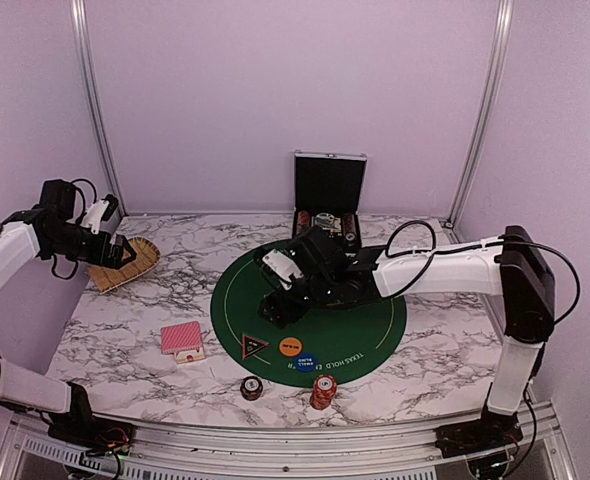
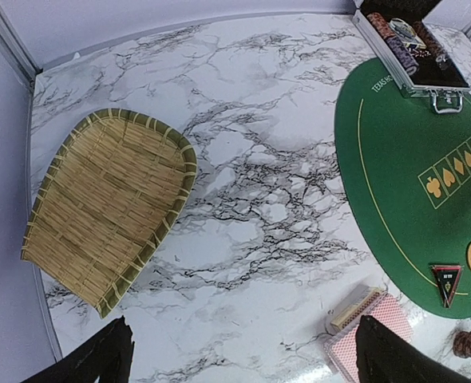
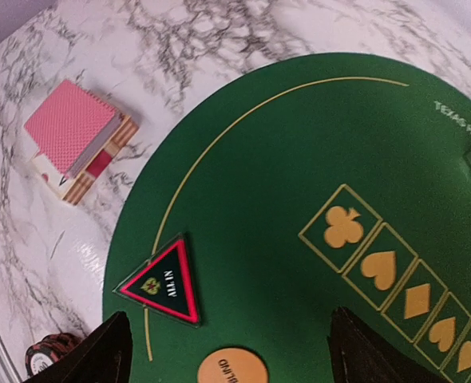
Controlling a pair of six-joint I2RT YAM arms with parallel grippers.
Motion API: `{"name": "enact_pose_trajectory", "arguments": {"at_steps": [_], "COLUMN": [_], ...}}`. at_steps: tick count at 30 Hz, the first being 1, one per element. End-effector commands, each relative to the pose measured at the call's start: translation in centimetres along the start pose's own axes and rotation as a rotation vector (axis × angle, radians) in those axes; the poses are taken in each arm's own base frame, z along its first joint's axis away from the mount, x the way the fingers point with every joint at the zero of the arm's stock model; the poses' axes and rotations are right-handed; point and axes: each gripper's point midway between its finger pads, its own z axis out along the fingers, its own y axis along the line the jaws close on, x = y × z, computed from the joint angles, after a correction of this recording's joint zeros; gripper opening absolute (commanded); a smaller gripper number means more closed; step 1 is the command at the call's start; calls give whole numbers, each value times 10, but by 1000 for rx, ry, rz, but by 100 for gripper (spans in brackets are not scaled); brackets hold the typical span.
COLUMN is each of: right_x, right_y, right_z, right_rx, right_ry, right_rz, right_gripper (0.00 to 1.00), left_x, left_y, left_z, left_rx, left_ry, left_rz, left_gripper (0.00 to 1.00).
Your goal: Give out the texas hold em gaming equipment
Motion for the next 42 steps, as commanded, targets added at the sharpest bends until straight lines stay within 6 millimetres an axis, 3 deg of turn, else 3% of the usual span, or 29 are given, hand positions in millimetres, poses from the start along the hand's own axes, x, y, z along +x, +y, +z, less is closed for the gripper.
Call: {"name": "enact_pose_trajectory", "arguments": {"at_steps": [1, 7, 13, 29, 42], "right_x": [15, 33, 46, 68, 68], "right_y": [47, 63, 62, 57, 54], "right_z": [11, 30, 44, 68, 85], "right_rx": [-130, -192, -180, -165, -145], "right_ry": [80, 136, 181, 246, 253], "right_rz": [-86, -110, -150, -205, -218], "right_gripper": [83, 87, 90, 67, 46], "left_x": [-5, -9, -16, -34, -40], "left_y": [-5, -9, -13, -21, -24], "left_z": [-10, -16, -20, -33, -39], "left_rx": [22, 37, 58, 96, 102], "left_ry": [-8, -16, -32, -82, -101], "left_rz": [11, 12, -4, -33, -37], "left_gripper": [99, 99, 99, 99, 99]}}
